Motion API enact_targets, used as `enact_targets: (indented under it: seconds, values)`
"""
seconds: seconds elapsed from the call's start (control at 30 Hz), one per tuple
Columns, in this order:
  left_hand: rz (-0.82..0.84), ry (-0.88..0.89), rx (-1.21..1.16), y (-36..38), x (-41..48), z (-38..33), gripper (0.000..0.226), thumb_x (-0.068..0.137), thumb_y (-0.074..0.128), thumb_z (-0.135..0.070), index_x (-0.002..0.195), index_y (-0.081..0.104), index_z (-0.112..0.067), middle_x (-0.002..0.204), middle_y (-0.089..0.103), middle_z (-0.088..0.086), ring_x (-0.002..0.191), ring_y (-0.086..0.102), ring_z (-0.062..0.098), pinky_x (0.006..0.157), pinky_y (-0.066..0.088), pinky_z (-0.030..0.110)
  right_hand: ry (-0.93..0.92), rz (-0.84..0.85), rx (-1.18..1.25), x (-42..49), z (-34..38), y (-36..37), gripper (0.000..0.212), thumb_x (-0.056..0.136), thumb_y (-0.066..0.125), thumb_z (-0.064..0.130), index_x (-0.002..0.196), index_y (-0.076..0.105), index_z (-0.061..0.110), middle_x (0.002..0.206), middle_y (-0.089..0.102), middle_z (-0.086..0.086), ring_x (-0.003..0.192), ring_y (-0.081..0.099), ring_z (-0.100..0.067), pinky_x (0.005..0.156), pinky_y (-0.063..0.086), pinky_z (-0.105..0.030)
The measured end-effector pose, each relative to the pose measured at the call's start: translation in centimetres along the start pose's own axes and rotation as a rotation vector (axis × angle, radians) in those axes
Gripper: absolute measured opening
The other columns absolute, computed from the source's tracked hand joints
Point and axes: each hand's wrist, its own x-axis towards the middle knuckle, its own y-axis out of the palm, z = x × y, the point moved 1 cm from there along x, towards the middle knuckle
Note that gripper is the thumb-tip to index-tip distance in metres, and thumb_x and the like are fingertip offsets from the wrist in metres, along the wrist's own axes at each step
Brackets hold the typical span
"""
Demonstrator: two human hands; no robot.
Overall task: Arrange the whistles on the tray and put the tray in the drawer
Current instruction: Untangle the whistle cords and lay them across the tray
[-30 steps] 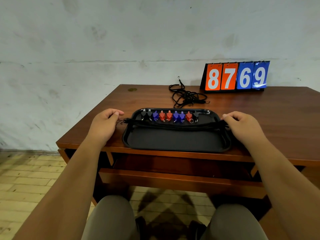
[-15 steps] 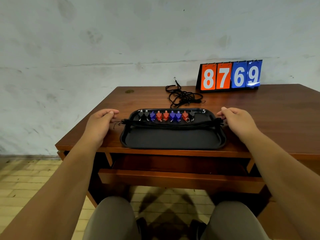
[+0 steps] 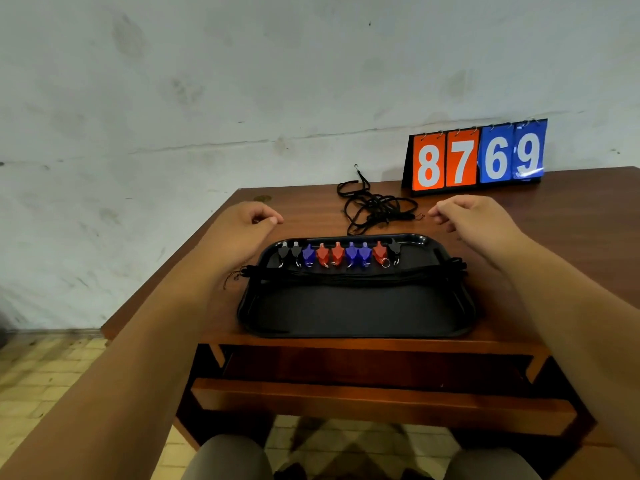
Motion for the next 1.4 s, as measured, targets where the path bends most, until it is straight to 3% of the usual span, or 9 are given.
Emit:
enact_targets:
  seconds: [0.13, 0.23, 0.57, 0.7, 0.9, 1.03, 1.13, 1.23, 1.4]
  values:
    - [0.060, 0.060, 0.098, 1.5, 2.8, -2.1, 0.022, 0.109, 0.057, -0.031, 0.109, 0.079, -0.035, 0.121, 0.070, -0.020, 0.117, 0.060, 0.004, 0.097, 0.042, 0.028, 0.018, 0.023, 0.035, 2.3, -0.8, -0.1, 0.027, 0.111, 0.055, 0.030, 0.105, 0.081, 0.025, 0.104, 0.079, 0.001, 0.099, 0.069, -0.015, 0.083, 0.052, -0.031]
    - [0.144, 0.071, 0.090, 3.5, 4.7, -3.3, 0.023, 0.109, 0.057, -0.033, 0.104, 0.079, -0.037, 0.120, 0.072, -0.023, 0.119, 0.064, 0.004, 0.100, 0.047, 0.030, 0.061, 0.008, 0.077, 3.5, -2.2, 0.0, 0.029, 0.111, 0.056, 0.033, 0.104, 0.082, 0.025, 0.103, 0.079, 0.002, 0.097, 0.069, -0.015, 0.087, 0.055, -0.033]
    - [0.345, 0.178, 0.287, 11.1, 11.6, -6.6, 0.015, 0.105, 0.068, -0.022, 0.115, 0.078, -0.028, 0.119, 0.067, -0.014, 0.116, 0.060, 0.007, 0.101, 0.041, 0.026, 0.099, 0.005, 0.040, 5.5, -5.4, 0.7, 0.032, 0.109, 0.056, 0.036, 0.095, 0.084, 0.028, 0.096, 0.076, -0.002, 0.085, 0.063, -0.018, 0.086, 0.054, -0.039]
    - [0.426, 0.164, 0.425, 14.0, 13.7, -6.2, 0.031, 0.102, 0.069, -0.008, 0.127, 0.078, -0.024, 0.129, 0.073, -0.002, 0.121, 0.065, 0.016, 0.097, 0.043, 0.026, 0.080, 0.001, 0.057, 5.7, -5.8, 0.5, 0.034, 0.110, 0.056, 0.036, 0.094, 0.084, 0.028, 0.090, 0.074, 0.001, 0.082, 0.061, -0.016, 0.078, 0.051, -0.033]
    - [0.375, 0.159, 0.527, 15.7, 15.2, -5.2, 0.015, 0.101, 0.075, -0.019, 0.114, 0.081, -0.025, 0.127, 0.073, -0.001, 0.121, 0.066, 0.021, 0.095, 0.045, 0.031, 0.077, 0.014, 0.056, 6.1, -6.1, 0.6, 0.033, 0.109, 0.055, 0.037, 0.094, 0.084, 0.029, 0.093, 0.075, -0.001, 0.085, 0.064, -0.019, 0.083, 0.054, -0.037]
    - [0.231, 0.187, 0.334, 14.9, 15.2, -6.2, 0.013, 0.108, 0.064, -0.022, 0.116, 0.073, -0.025, 0.118, 0.072, -0.004, 0.107, 0.064, 0.014, 0.091, 0.045, 0.031, 0.061, 0.011, 0.078, 6.1, -5.9, 0.4, 0.030, 0.108, 0.055, 0.035, 0.096, 0.083, 0.030, 0.091, 0.073, 0.005, 0.086, 0.064, -0.016, 0.081, 0.053, -0.034]
    - [0.195, 0.199, 0.097, 14.0, 14.6, -8.4, 0.011, 0.109, 0.061, -0.024, 0.114, 0.070, -0.029, 0.101, 0.078, -0.011, 0.089, 0.067, -0.006, 0.079, 0.047, 0.023, 0.017, 0.001, 0.105, 5.8, -5.6, 0.3, 0.021, 0.109, 0.059, 0.032, 0.105, 0.080, 0.031, 0.094, 0.069, 0.014, 0.087, 0.060, -0.004, 0.075, 0.044, -0.023]
    - [0.185, 0.223, -0.078, 13.1, 13.5, -11.5, 0.013, 0.109, 0.063, -0.026, 0.115, 0.073, -0.030, 0.097, 0.080, -0.009, 0.091, 0.073, 0.001, 0.077, 0.047, 0.018, -0.064, -0.018, 0.135, 5.5, -5.4, 0.3, 0.015, 0.106, 0.067, 0.030, 0.118, 0.075, 0.033, 0.109, 0.070, 0.013, 0.101, 0.062, -0.002, 0.079, 0.043, -0.017]
    - [0.274, 0.288, -0.172, 13.3, 11.9, -15.2, 0.013, 0.109, 0.064, -0.026, 0.115, 0.075, -0.030, 0.096, 0.081, -0.006, 0.083, 0.077, 0.004, 0.082, 0.056, 0.020, -0.128, 0.043, 0.174, 4.9, -4.6, -0.1, 0.049, 0.102, 0.073, 0.037, 0.148, 0.057, 0.048, 0.127, 0.066, 0.016, 0.109, 0.062, -0.003, 0.085, 0.045, -0.017]
